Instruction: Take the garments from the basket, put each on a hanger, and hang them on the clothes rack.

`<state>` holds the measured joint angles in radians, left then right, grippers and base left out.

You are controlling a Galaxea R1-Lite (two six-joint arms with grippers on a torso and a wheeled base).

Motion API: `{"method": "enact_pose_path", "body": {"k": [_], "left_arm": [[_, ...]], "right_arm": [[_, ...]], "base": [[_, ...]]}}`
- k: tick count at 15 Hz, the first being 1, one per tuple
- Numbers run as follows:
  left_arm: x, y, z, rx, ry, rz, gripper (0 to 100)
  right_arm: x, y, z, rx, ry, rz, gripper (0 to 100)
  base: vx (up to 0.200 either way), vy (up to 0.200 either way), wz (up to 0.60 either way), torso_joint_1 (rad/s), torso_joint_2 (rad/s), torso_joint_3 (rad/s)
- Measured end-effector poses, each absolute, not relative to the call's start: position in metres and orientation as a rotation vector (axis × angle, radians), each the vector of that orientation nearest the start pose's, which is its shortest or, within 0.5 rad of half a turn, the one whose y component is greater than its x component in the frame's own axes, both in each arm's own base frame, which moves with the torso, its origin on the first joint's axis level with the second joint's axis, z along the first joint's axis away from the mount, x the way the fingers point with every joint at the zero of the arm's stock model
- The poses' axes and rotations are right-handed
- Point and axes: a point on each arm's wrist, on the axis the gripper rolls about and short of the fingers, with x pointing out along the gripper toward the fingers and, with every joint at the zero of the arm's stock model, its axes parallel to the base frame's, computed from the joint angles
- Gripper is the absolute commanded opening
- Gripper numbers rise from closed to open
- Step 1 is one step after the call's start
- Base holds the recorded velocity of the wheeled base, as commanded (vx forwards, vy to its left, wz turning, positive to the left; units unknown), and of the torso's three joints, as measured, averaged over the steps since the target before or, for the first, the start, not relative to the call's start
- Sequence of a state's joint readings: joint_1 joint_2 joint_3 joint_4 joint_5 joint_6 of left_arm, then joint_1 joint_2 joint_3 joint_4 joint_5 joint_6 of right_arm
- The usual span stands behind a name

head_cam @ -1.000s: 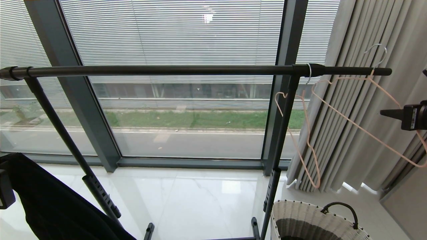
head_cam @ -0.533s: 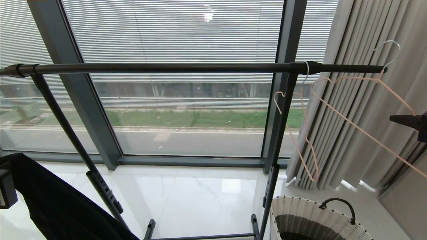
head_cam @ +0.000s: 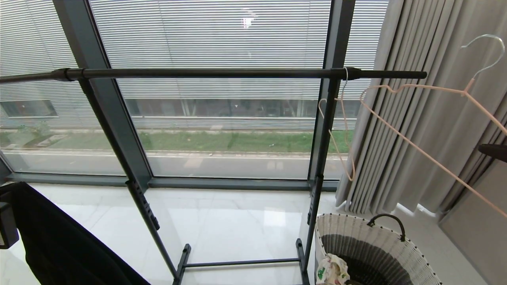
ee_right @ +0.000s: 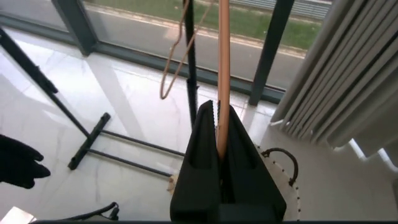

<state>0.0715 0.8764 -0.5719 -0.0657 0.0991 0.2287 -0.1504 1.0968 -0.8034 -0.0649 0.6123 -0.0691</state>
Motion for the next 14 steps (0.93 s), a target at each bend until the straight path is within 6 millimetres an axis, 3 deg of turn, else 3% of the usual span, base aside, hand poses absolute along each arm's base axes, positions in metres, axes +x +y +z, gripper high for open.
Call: {"method": "enact_pose_path", "body": {"k": [2, 7, 10, 14], "left_arm": [[0.096, 0.009, 0.226, 0.230, 0.258, 0.142, 0], [0.096, 0.007, 0.227, 0.226, 0.248, 0.102, 0], [0.100, -0.002, 0.237, 0.225, 0.214, 0.006, 0], [0.132, -0.020, 0.272, 0.129, 0.167, -0.074, 0]], "right_arm": [[0.139, -0.007, 0.270, 0.011, 0.169, 0.516, 0], [0.120, 0.015, 0.271, 0.000, 0.180, 0.676, 0], [0.107, 0.037, 0.257, -0.014, 0.247, 0.876, 0], [0.089, 0.060, 0.220, -0.094, 0.344, 1.130, 0]], "base": [[-0.200, 0.000, 0.00, 0.000, 0.00, 0.000], [0.000, 0.000, 0.00, 0.000, 0.00, 0.000], [0.000, 0.000, 0.00, 0.000, 0.00, 0.000], [0.000, 0.000, 0.00, 0.000, 0.00, 0.000]]}}
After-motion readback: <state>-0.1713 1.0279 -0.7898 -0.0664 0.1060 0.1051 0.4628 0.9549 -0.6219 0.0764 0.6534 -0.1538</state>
